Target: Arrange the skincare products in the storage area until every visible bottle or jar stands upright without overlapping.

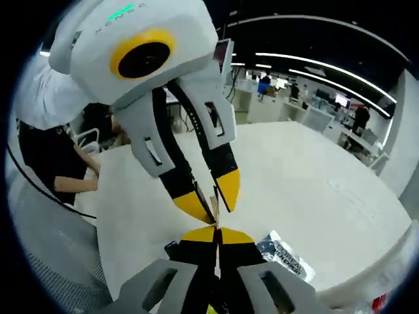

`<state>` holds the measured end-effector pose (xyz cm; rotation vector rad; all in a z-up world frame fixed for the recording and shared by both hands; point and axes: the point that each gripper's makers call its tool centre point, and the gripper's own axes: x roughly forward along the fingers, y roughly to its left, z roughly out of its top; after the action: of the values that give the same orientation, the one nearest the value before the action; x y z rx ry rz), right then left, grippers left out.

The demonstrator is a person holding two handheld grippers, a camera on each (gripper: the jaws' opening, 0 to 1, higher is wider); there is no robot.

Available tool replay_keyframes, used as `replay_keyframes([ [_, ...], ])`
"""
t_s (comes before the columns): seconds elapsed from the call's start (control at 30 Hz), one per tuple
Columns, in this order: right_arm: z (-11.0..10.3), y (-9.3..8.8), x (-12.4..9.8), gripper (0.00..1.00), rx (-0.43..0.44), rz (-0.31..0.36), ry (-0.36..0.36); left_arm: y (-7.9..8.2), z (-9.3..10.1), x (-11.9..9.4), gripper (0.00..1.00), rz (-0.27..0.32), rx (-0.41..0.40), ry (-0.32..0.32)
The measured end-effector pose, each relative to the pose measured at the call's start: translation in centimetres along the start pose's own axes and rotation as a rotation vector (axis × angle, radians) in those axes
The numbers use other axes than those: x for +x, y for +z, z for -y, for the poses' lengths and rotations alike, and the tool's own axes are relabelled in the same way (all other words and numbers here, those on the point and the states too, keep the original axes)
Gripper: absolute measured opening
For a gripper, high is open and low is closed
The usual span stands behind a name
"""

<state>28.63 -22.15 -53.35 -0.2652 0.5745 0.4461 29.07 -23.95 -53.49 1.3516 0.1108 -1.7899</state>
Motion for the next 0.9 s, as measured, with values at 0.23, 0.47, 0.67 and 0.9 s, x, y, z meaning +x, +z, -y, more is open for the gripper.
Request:
replay_keyframes([
  [0.23, 0.6, -0.1, -0.2, 0.00, -0.048, -0.008, -0.011, 0.1, 0.6, 0.2, 0.04, 0.002, -0.019, -0.028],
  [0.47, 0.5, -0.1, -0.3, 0.00, -0.021, 0.010, -0.013, 0.5, 0.7, 0.1, 0.02, 0.046, -0.069, -0.023],
  [0.67, 0.6, -0.8, -0.1, 0.00, -0.024, -0.025, -0.034, 0.6, 0.7, 0.0, 0.02, 0.069, -0.098, -0.012],
  [0.9, 2.4, -3.6, -1.0, 0.02, 0.062, -0.030, -0.064, 1.2, 0.3, -1.2, 0.02, 0.156, -0.197, -0.001],
])
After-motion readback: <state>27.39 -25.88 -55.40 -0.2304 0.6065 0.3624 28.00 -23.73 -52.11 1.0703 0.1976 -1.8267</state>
